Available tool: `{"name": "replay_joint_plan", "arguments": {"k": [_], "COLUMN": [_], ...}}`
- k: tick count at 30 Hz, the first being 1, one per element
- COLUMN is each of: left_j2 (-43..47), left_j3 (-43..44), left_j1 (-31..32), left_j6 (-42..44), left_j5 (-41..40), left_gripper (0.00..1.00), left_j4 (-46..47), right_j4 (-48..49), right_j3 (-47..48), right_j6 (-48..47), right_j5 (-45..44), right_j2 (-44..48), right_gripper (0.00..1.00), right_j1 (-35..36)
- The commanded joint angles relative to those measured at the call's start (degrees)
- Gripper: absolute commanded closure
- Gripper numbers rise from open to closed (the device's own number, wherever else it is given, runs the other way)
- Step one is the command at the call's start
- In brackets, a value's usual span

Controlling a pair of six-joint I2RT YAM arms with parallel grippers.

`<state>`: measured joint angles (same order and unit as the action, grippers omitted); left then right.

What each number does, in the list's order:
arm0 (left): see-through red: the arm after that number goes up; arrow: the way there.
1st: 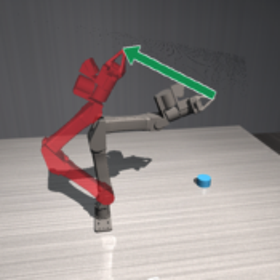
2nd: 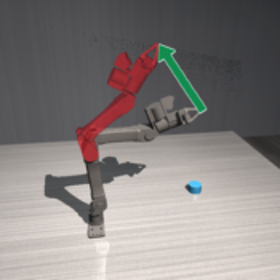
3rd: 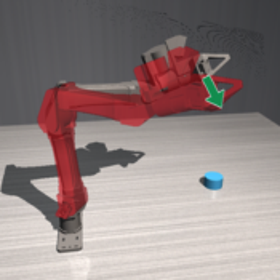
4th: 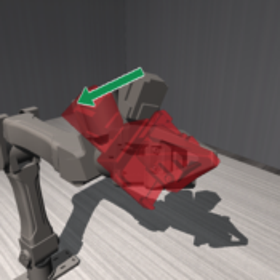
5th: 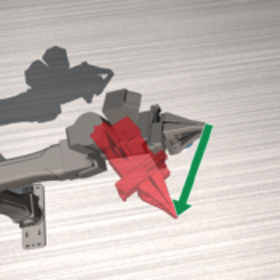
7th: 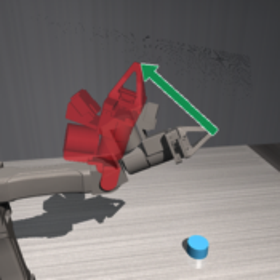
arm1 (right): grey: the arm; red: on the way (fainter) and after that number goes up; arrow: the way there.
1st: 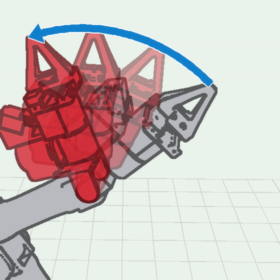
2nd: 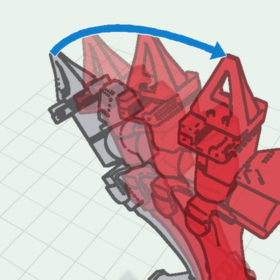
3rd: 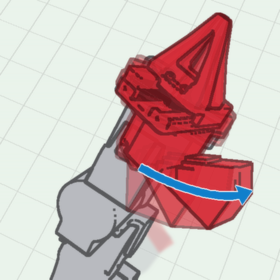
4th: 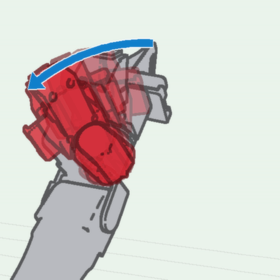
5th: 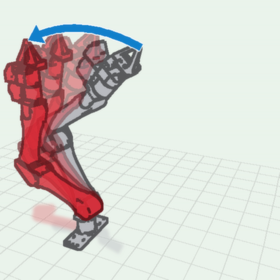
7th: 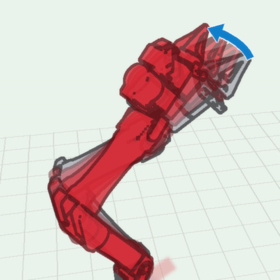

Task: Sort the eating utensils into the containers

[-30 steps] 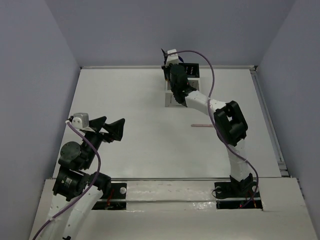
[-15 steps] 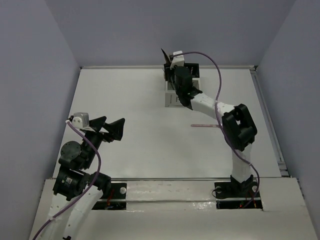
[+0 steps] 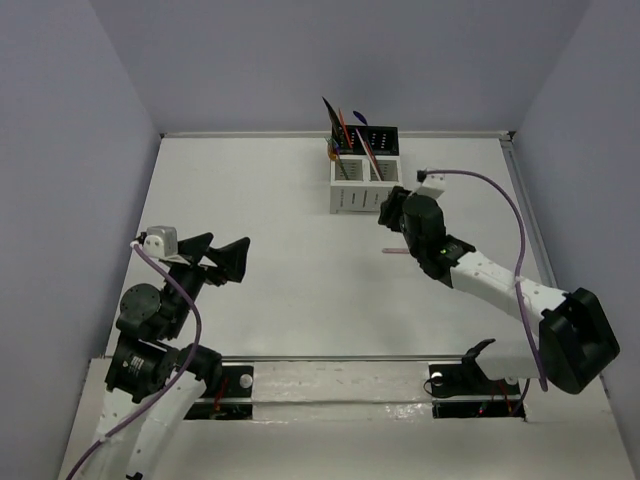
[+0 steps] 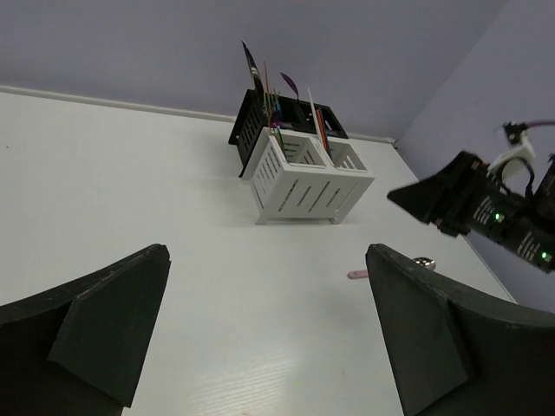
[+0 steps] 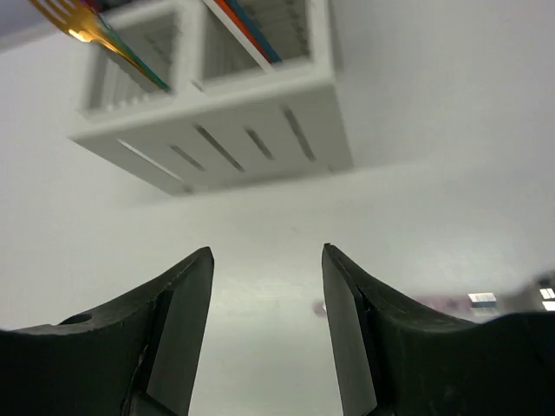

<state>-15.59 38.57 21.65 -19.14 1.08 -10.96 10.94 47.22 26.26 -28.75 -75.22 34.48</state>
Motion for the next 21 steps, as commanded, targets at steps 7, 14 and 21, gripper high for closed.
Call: {"name": "replay_joint_plan", "arguments": {"k": [7, 14, 21], "left_j2": [1.36, 1.71, 2.76], "left_j3": [-0.69, -0.69, -0.60], "left_j1": [-0.82, -0.82, -0.82], "left_j6": [0.15, 0.15, 0.24], "left_j5": [0.50, 0.68, 0.68], "left_gripper": [0.01, 0.01, 0.01], "left_j4": [2.61, 2.52, 2.44], "right_j4": [-23.94, -26.32, -25.44], "right_j3": [-9.87, -8.82, -6.88], "right_j6": [22.95, 26.12, 26.12], "right_j5": [-9.39, -9.57, -8.25], "right_j2": [6.58, 2.89, -2.20], "right_gripper": [0.25, 0.22, 0.20], "right_j1": [-1.26, -3.71, -8.02]}}
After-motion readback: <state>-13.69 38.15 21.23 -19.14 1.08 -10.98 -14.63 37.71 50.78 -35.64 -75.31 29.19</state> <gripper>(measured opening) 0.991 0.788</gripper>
